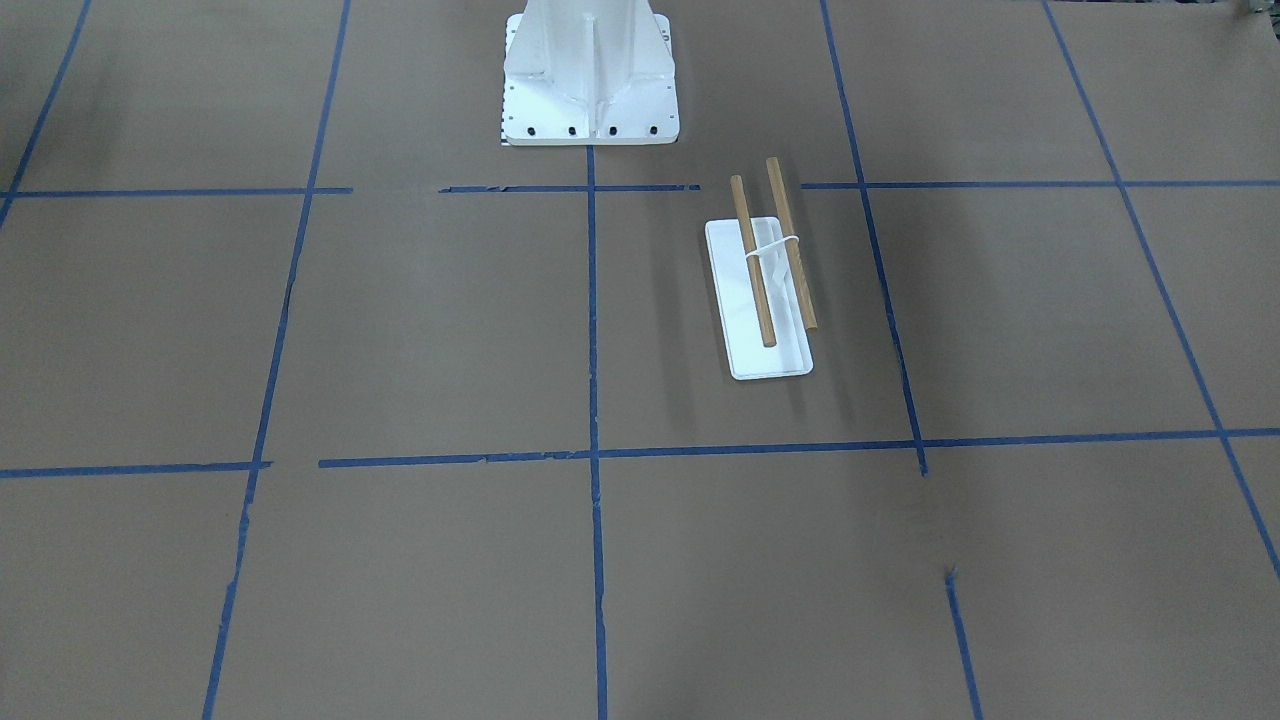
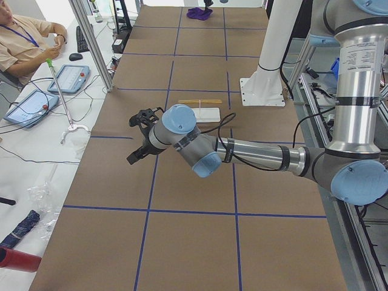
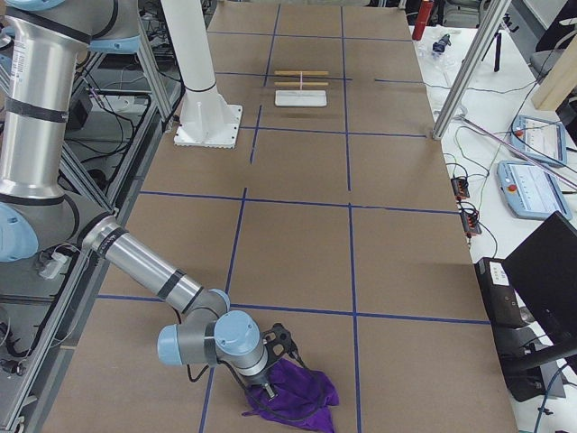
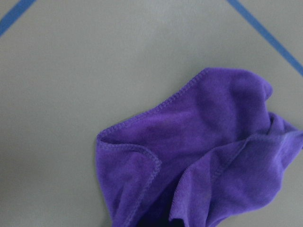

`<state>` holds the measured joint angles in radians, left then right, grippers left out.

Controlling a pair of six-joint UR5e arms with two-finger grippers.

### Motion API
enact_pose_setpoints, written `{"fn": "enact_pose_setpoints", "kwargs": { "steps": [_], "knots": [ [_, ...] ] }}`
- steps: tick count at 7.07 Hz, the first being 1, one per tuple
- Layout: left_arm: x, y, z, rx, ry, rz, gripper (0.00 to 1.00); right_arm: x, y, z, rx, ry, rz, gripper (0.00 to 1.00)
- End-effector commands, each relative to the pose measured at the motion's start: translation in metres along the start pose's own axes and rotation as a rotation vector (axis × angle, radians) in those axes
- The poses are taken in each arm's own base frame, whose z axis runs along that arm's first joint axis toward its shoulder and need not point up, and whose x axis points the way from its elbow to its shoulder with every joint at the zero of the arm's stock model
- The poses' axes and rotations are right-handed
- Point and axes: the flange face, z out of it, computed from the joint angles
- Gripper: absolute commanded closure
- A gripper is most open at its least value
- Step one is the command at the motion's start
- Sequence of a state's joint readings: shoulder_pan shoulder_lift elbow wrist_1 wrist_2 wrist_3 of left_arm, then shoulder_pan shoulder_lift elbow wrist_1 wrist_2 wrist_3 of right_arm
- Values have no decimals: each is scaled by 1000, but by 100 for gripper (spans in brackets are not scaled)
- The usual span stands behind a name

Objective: Hang towel on rack

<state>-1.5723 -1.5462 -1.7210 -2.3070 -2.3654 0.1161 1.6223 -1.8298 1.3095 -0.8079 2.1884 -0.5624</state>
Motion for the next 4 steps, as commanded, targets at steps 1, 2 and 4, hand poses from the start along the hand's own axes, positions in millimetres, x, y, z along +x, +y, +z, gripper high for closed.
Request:
{"fn": "enact_pose_setpoints", "kwargs": {
  "steps": [1, 2, 4],
  "knots": [
    [3, -6, -4, 12, -1, -28, 0, -3, -92, -52, 128, 51, -118, 100],
    [4, -15, -6, 25, -1, -22, 0, -16, -129, -81, 225, 2, -108, 100],
    [20, -33, 18, 10, 40, -1, 0, -53, -201, -126, 324, -28, -119, 100]
  ]
}}
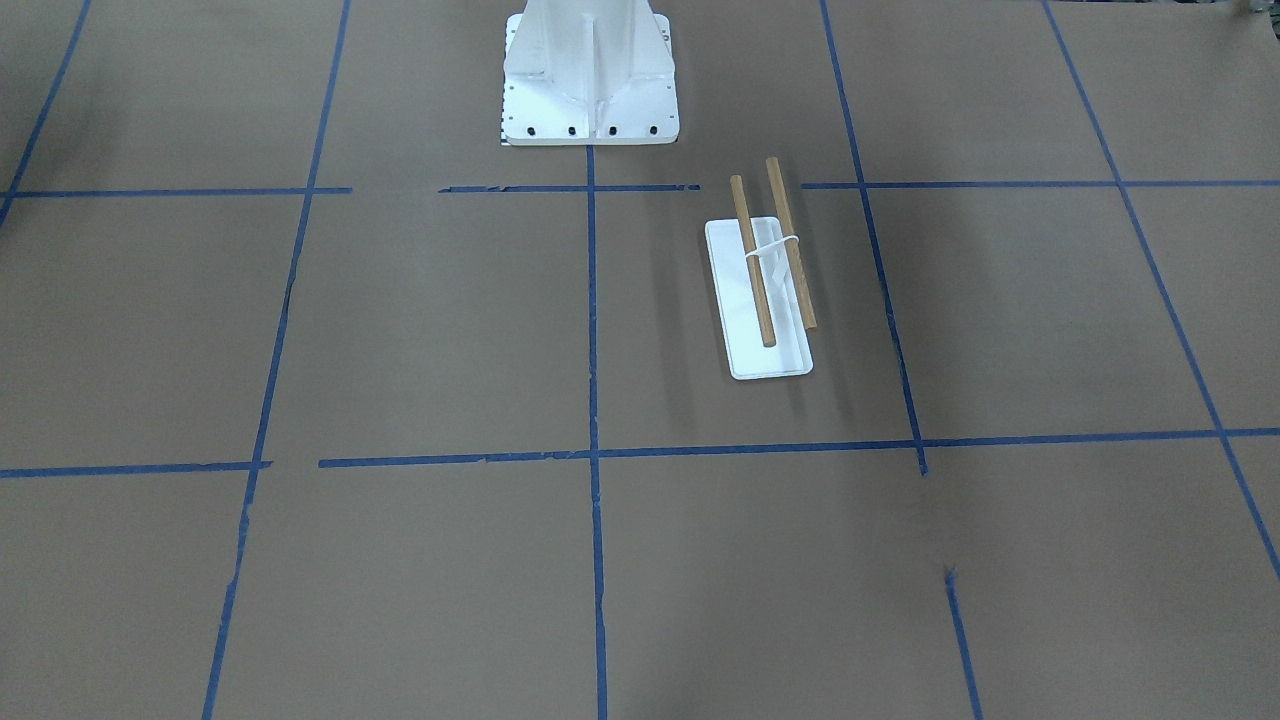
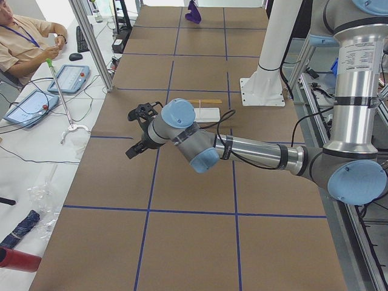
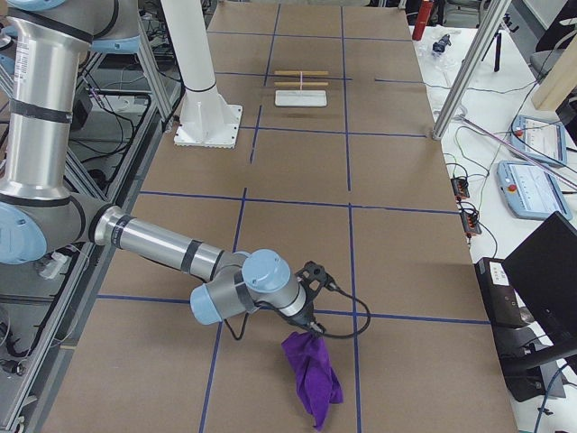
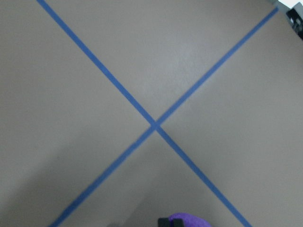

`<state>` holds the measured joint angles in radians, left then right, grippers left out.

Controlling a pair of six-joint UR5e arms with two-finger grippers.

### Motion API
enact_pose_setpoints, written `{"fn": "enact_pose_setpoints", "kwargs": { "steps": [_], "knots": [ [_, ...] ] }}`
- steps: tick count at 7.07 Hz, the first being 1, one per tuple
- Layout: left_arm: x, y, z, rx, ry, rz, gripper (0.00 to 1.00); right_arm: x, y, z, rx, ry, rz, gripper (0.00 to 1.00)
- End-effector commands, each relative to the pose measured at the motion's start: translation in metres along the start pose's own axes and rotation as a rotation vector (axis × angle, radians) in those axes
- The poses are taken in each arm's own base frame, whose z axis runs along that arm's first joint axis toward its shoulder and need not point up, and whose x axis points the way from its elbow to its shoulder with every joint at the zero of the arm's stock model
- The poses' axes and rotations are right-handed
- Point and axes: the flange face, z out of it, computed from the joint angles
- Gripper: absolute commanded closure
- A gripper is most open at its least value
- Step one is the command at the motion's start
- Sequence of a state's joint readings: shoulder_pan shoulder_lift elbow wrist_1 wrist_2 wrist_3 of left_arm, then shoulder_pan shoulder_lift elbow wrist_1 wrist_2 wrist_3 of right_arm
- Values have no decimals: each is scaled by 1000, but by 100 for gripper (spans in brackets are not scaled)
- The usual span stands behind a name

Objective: Hang towel on rack

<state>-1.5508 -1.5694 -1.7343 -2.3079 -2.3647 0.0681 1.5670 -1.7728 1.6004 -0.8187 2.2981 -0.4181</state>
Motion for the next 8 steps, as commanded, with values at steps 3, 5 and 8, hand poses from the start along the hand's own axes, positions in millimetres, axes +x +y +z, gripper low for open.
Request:
{"fn": "enact_pose_setpoints", "kwargs": {
  "steps": [3, 5, 8],
  "knots": [
    [19, -46, 23, -20, 41, -235, 0, -107, -221, -21, 147, -170, 110, 100],
    [59, -120, 43, -63, 92, -412, 0, -182, -319, -9, 189, -314, 170, 100],
    [195, -230, 88, -101, 200, -793, 23, -301, -430, -10, 232, -515, 182, 100]
  ]
}}
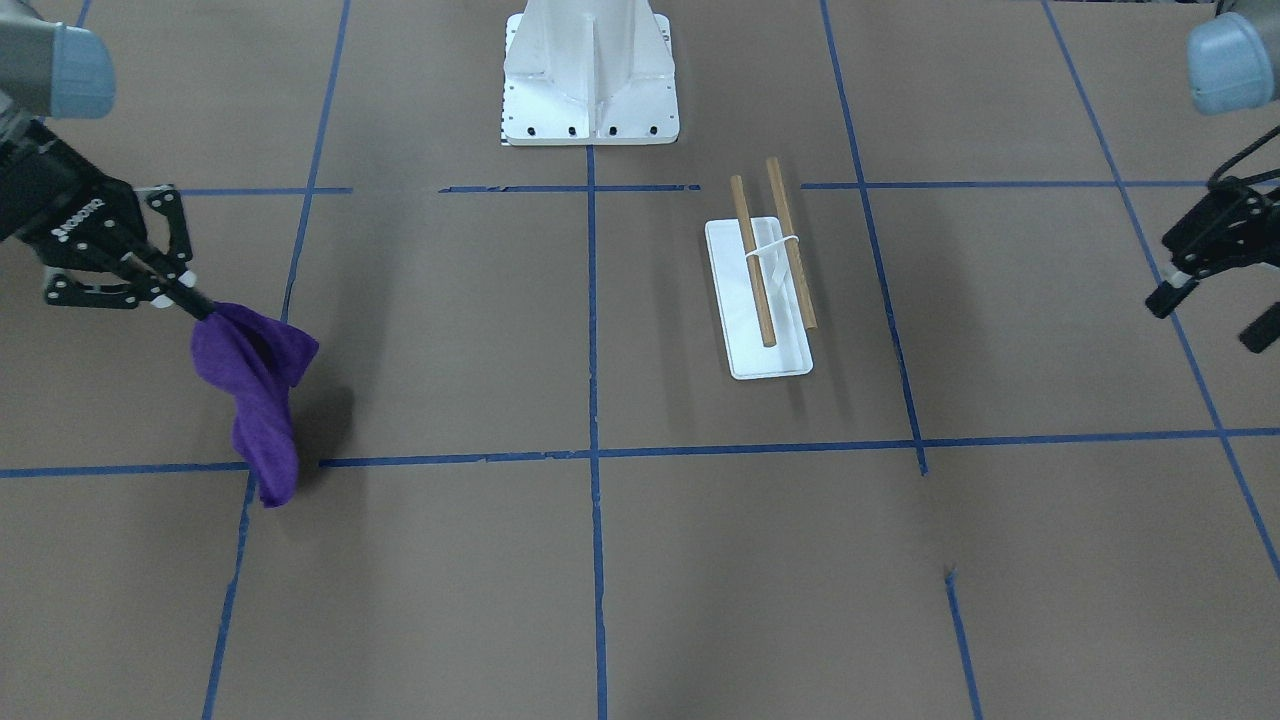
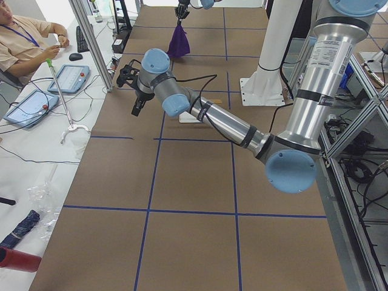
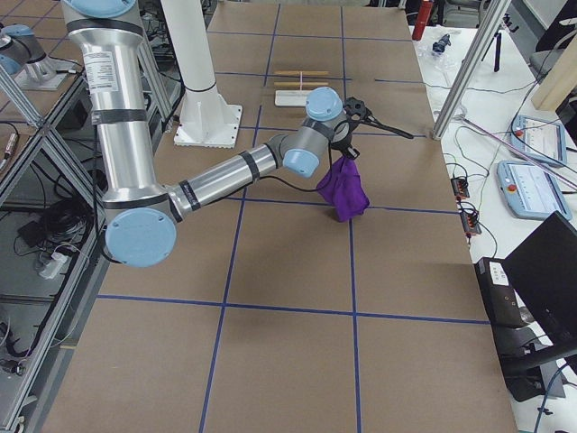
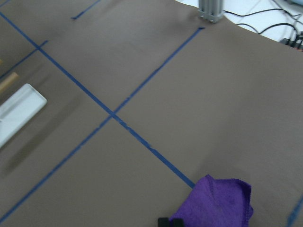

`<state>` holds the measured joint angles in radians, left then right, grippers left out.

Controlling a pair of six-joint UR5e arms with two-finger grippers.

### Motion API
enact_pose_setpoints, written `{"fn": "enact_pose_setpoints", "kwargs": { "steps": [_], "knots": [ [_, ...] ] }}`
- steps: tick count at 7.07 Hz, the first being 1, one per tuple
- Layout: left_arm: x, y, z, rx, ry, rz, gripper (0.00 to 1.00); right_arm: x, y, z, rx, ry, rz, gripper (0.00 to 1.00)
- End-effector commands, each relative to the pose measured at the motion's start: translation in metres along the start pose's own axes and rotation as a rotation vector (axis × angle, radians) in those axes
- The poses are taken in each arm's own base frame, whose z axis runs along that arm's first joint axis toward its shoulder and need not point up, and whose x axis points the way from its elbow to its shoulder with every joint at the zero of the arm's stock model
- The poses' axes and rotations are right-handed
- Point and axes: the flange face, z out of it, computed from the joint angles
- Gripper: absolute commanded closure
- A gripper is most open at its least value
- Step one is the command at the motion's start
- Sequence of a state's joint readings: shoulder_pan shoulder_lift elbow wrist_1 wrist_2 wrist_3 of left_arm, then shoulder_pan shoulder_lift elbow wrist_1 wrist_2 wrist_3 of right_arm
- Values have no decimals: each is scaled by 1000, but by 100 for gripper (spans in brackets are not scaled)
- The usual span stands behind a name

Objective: Hang towel on rack

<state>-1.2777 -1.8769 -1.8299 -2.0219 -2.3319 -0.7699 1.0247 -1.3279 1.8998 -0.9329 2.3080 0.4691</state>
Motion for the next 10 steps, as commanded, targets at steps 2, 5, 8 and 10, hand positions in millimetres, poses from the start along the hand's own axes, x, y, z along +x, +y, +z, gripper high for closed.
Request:
{"fn": "enact_pose_setpoints", "kwargs": {
  "steps": [2, 5, 8, 10],
  "knots": [
    [154, 24, 85, -47, 71, -329, 22, -116, -63, 47, 63, -139, -98, 100],
    [251, 42, 131, -77, -47, -612, 24, -181, -69, 65, 129, -164, -160, 100],
    [296, 81, 161, -121, -95, -805, 29, -216, -71, 66, 168, -190, -186, 100],
    [337, 106, 174, -157, -87, -859, 29, -230, -70, 60, 194, -195, -196, 100]
  ]
}}
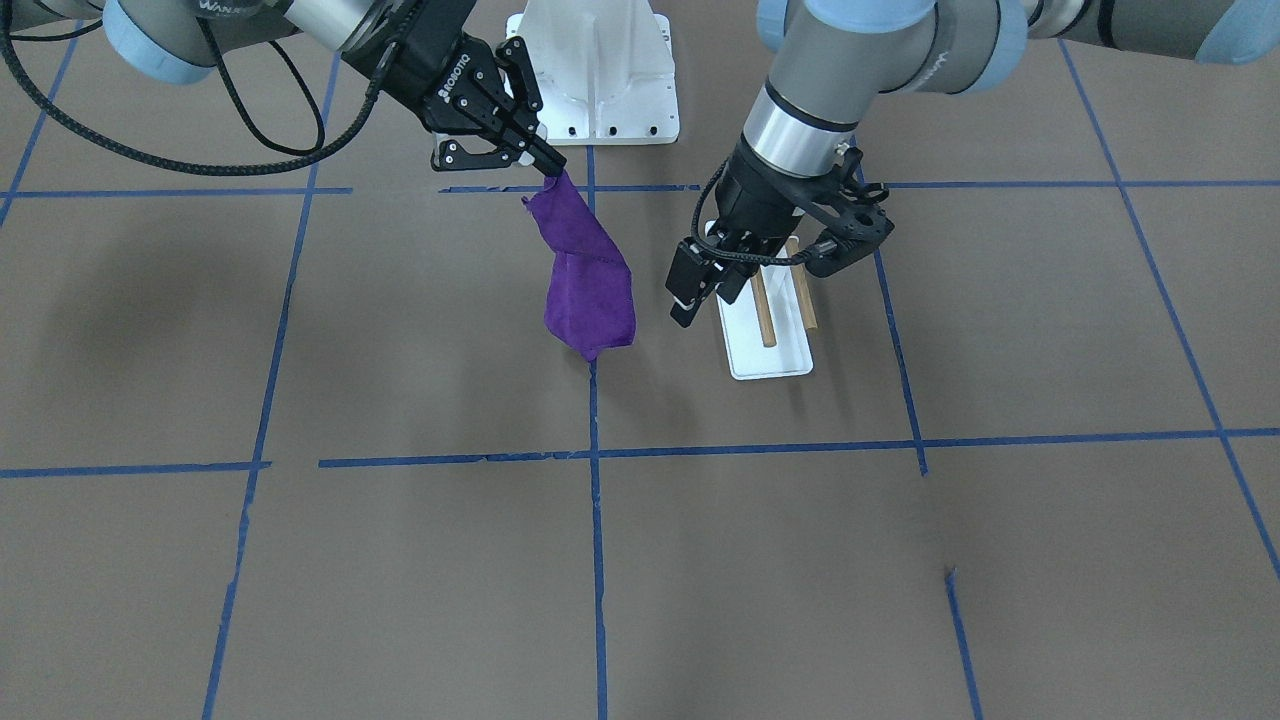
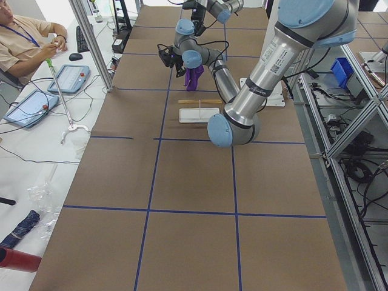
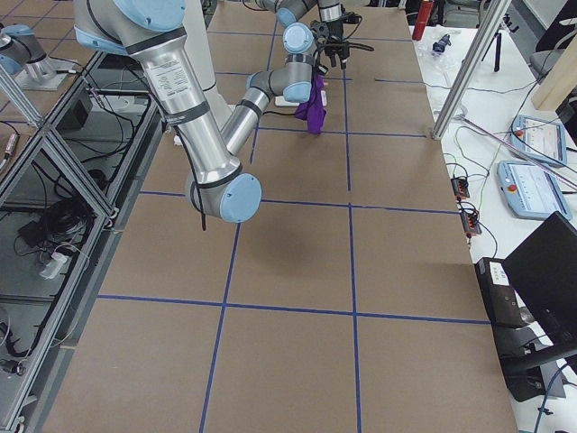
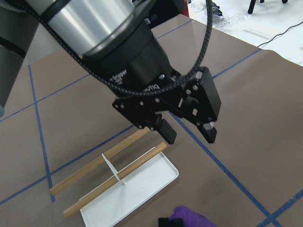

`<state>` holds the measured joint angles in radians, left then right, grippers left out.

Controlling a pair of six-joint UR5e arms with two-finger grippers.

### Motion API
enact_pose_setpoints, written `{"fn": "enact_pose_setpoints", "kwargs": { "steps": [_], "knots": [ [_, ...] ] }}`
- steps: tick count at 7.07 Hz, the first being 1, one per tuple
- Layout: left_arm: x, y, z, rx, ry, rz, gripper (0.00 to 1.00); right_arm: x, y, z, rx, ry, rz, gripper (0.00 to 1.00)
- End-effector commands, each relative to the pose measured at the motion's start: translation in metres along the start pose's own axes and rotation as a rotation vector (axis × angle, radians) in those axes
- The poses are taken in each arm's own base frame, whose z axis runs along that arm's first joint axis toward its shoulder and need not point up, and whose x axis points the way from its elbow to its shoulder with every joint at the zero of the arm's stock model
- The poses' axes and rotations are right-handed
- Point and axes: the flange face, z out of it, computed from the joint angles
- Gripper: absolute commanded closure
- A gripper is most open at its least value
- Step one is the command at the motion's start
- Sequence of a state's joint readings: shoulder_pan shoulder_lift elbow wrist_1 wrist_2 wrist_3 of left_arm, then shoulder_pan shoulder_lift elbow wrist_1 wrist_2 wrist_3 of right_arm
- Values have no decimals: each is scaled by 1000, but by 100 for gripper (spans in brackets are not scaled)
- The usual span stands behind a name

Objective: Hang towel on rack

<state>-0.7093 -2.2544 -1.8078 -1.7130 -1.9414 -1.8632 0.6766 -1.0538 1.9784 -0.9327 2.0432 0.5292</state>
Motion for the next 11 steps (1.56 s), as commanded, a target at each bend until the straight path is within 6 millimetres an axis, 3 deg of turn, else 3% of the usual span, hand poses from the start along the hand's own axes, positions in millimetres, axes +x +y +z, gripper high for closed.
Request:
{"fn": "enact_pose_setpoints", "kwargs": {
  "steps": [1, 3, 5, 6, 7, 11],
  "knots": [
    [2, 43, 14, -48, -15, -23, 29, -9, -2, -3, 17, -5, -8, 100],
    [4, 73, 19, -87, -17, -34, 29, -11, -3, -5, 22, -6, -11, 100],
    [5, 85, 19, -104, -16, -28, 29, -10, -3, -5, 21, -5, -10, 100],
    [6, 86, 17, -103, -9, -29, 44, -11, -3, -5, 22, -6, -11, 100],
    [6, 81, 16, -61, 12, -44, 99, -10, -3, -5, 21, -5, -10, 100],
    [4, 80, 17, -57, 11, -40, 100, -7, -2, -6, 19, -1, -15, 100]
  ]
}}
